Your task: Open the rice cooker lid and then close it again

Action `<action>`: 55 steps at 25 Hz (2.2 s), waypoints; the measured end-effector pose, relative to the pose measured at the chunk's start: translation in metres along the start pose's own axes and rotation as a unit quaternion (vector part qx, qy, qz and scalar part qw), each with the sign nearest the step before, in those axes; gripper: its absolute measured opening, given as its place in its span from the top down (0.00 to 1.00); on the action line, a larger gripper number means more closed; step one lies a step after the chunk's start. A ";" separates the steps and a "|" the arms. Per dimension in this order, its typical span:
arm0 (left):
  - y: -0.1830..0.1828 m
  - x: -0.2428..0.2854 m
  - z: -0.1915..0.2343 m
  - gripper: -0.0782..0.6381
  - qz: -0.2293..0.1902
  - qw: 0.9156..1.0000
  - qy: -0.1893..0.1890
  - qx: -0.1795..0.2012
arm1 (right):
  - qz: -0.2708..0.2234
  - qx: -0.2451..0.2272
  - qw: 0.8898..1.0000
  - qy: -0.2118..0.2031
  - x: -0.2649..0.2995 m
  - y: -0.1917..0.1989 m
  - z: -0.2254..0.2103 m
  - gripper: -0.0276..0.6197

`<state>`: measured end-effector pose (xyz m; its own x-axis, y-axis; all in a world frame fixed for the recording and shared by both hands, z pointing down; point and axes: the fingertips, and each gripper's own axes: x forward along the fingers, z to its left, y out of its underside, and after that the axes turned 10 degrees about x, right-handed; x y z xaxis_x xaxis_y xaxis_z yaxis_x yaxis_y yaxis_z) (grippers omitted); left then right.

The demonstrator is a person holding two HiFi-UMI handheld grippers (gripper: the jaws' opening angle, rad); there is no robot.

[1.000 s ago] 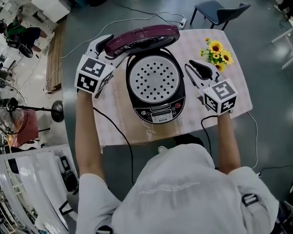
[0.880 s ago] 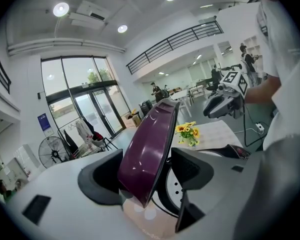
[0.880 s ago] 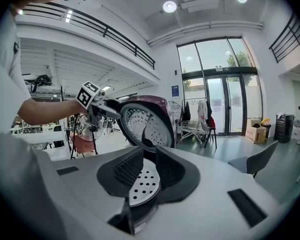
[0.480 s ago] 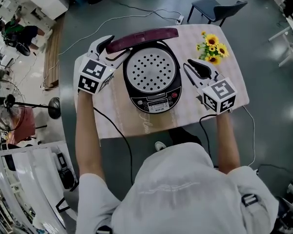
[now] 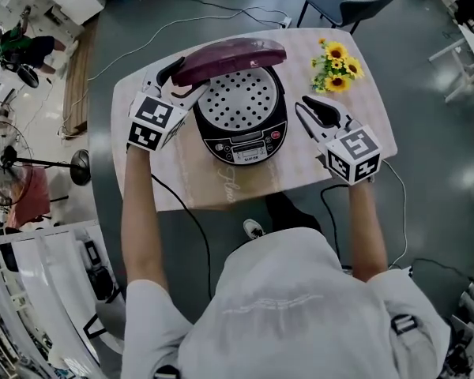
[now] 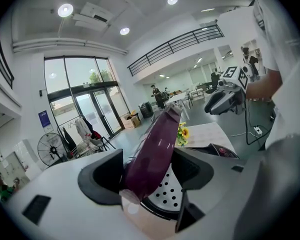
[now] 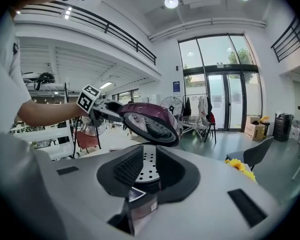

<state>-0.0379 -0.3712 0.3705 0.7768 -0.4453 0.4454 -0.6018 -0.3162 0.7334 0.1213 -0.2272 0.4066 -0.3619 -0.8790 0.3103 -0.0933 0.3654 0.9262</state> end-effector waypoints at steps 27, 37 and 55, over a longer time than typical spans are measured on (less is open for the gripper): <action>0.040 -0.005 -0.089 0.40 0.058 0.997 0.012 0.049 | 0.043 -0.002 0.999 -0.022 -0.024 0.052 0.039 0.77; 0.050 -0.005 -0.105 0.40 0.075 0.995 0.040 0.053 | 0.049 0.009 0.998 -0.028 -0.016 0.064 0.045 0.77; 0.065 -0.003 -0.129 0.40 0.075 0.994 0.082 0.009 | 0.067 0.010 0.997 -0.040 -0.001 0.075 0.047 0.77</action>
<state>-0.0549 -0.2827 0.4828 0.6975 -0.3457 0.6277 -0.7148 -0.2730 0.6439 0.0713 -0.1845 0.4662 -0.4450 -0.7953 0.4116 -0.0583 0.4844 0.8729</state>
